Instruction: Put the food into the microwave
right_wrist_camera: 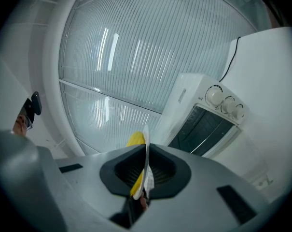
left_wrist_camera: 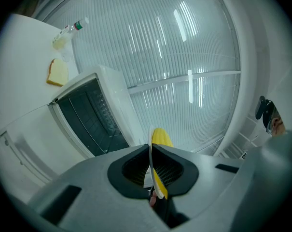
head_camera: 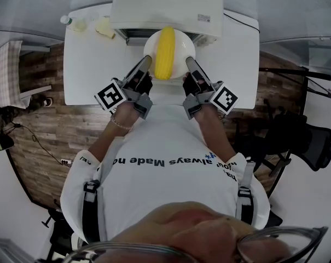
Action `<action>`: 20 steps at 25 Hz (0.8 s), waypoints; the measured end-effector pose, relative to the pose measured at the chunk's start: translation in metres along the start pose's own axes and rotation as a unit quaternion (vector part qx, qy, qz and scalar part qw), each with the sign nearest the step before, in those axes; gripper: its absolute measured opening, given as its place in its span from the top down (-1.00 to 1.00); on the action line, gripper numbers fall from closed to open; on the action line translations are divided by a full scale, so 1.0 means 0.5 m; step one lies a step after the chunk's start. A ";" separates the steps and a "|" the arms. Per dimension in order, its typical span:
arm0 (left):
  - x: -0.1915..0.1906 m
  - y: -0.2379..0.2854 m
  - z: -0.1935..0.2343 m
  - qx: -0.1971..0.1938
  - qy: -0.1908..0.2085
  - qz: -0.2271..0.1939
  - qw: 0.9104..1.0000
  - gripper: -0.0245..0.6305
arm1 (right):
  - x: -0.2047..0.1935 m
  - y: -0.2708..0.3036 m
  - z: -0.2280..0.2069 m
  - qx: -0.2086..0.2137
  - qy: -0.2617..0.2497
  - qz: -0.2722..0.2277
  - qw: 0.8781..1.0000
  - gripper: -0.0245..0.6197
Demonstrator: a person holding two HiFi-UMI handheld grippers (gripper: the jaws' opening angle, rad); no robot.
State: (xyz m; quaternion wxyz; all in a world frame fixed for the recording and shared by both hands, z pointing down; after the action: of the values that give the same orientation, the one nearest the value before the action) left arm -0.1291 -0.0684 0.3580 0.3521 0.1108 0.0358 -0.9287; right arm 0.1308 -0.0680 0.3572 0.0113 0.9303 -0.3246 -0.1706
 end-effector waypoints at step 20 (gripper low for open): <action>-0.014 -0.009 0.097 0.039 -0.010 0.041 0.998 0.86 | -0.040 0.008 -0.088 -0.030 0.014 0.023 0.999 0.85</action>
State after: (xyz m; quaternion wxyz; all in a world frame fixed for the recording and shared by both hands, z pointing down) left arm -0.1357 -0.0673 0.4068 0.3852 0.1168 -0.0083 -0.9154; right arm 0.1281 -0.0629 0.4055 0.0478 0.9241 -0.3407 -0.1666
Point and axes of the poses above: the fingertips, and each gripper's own axes: y forward along the fingers, z to its left, x out of its top, the point moved 10 cm from there along -y, backward along the fingers, and after that the axes turned 3 degrees about -x, right-handed, at the moved point
